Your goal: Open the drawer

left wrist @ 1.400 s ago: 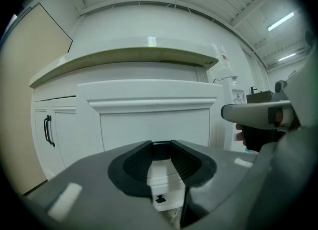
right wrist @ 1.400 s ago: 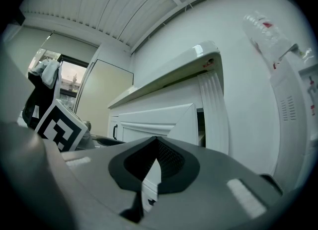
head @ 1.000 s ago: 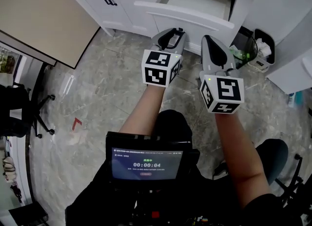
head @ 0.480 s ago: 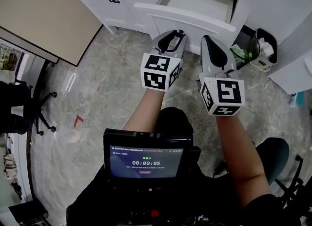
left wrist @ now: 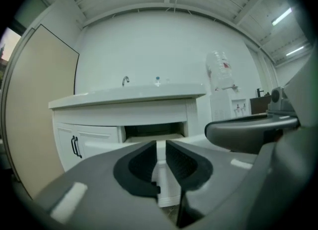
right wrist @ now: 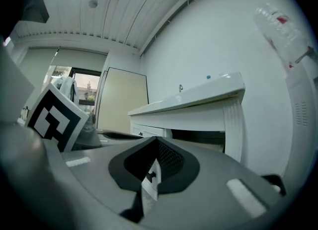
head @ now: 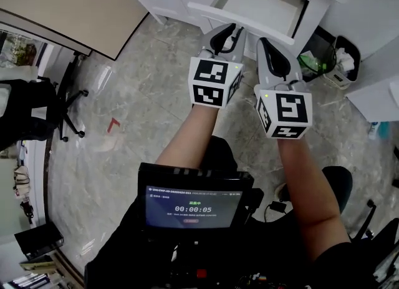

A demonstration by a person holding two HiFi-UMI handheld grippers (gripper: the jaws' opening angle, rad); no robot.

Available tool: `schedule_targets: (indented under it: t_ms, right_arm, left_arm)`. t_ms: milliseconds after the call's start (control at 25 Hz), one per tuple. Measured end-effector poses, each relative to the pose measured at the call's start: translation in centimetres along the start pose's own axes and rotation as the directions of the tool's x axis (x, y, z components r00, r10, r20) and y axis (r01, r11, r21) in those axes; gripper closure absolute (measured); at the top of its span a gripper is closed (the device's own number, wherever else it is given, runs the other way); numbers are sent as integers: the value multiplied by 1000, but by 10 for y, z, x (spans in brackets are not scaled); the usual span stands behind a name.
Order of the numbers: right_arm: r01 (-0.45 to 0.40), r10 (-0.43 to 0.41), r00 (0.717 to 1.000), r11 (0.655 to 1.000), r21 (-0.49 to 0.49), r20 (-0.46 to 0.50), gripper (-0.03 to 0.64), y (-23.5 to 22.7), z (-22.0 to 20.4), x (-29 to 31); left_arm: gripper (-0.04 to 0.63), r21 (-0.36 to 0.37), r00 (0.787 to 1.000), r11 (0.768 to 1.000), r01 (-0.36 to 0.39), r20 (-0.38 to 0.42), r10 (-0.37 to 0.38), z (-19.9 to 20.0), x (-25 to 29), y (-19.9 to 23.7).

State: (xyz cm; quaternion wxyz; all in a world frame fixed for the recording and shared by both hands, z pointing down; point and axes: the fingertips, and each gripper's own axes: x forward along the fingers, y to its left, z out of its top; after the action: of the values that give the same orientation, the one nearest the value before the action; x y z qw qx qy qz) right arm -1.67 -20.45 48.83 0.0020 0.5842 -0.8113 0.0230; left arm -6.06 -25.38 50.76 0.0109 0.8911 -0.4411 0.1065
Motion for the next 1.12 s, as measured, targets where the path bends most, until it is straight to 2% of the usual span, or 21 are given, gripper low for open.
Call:
schedule_targets:
  t_ms: [160,280,440,640,800,1120]
  right_arm:
    - [8,-7,999,1000,21,-33,595,-8,69,-8]
    - [31,-30,998,999,26,-49,595,-12,144,-16]
    - [52,-52,997,999,3,-60,595,-14,248,-28]
    - [50,-51,998,998,-24,-27,597,-7,352,-45]
    - [43,-44,999,998,-41,-16,597,-11,388,-58]
    - [8,-10,999,998,-66,-34,597,-11,403,-75]
  left_arm:
    - [581,-3,1000,1000,-15,-3,15,80,-20,-8]
    - [592,-37,1000,999,-15,-13,14,151,-44,-9]
    - [594,-46,1000,999,-11,-13,10,248,-75,-10]
    - [594,-27,999,1000,-14,41,15,351,-104,-10]
    - [594,-34,998,999,-32,53,34,386,-118,-16]
    - [594,-60,996,997,-56,64,60,405,-133,-35]
